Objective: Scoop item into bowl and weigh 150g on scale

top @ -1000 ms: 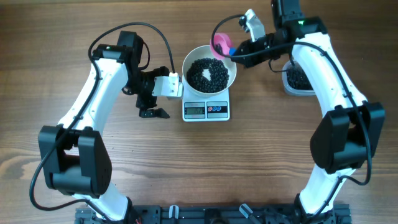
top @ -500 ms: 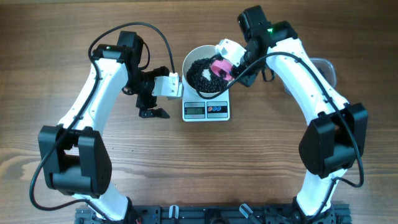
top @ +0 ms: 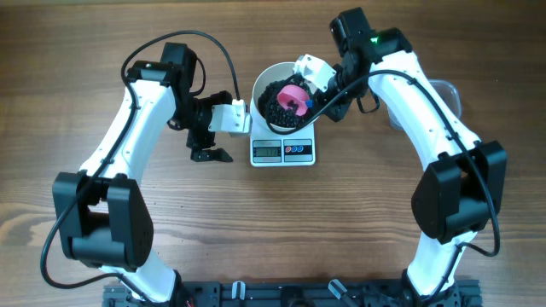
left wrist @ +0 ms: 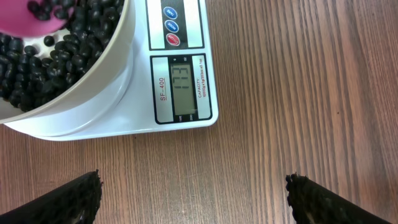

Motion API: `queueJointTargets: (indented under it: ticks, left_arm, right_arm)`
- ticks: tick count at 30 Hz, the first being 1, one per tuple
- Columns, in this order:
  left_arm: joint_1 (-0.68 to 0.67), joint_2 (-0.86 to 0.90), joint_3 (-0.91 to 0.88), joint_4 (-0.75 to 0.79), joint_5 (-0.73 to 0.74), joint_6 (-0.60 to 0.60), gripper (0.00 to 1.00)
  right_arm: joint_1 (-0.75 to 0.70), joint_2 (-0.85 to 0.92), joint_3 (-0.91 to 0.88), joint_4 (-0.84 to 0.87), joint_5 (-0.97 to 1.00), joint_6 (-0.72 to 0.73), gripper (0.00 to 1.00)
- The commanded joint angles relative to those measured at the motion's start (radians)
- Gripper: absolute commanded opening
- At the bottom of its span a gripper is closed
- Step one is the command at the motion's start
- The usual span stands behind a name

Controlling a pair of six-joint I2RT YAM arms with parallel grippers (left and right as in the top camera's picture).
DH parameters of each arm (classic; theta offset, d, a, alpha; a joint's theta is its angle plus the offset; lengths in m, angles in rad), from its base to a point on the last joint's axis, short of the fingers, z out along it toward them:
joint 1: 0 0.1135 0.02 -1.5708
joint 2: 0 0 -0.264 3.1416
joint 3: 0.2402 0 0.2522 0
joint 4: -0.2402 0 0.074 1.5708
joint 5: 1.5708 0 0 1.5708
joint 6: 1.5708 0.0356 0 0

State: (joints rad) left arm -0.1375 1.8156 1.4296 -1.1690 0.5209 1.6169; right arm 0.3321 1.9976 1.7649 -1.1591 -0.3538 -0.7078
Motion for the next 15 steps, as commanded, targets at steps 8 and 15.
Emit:
queueJointTargets:
  ticks: [8, 15]
  left_arm:
    - [-0.003, 0.0, -0.006, 0.0, 0.001, -0.002, 1.0]
    - [-0.003, 0.0, -0.006, 0.0, 0.001, -0.002, 1.0]
  right_arm:
    - [-0.002, 0.008, 0.013, 0.016, 0.013, 0.031, 0.04]
    - [-0.002, 0.014, -0.006, 0.007, -0.042, 0.061, 0.04]
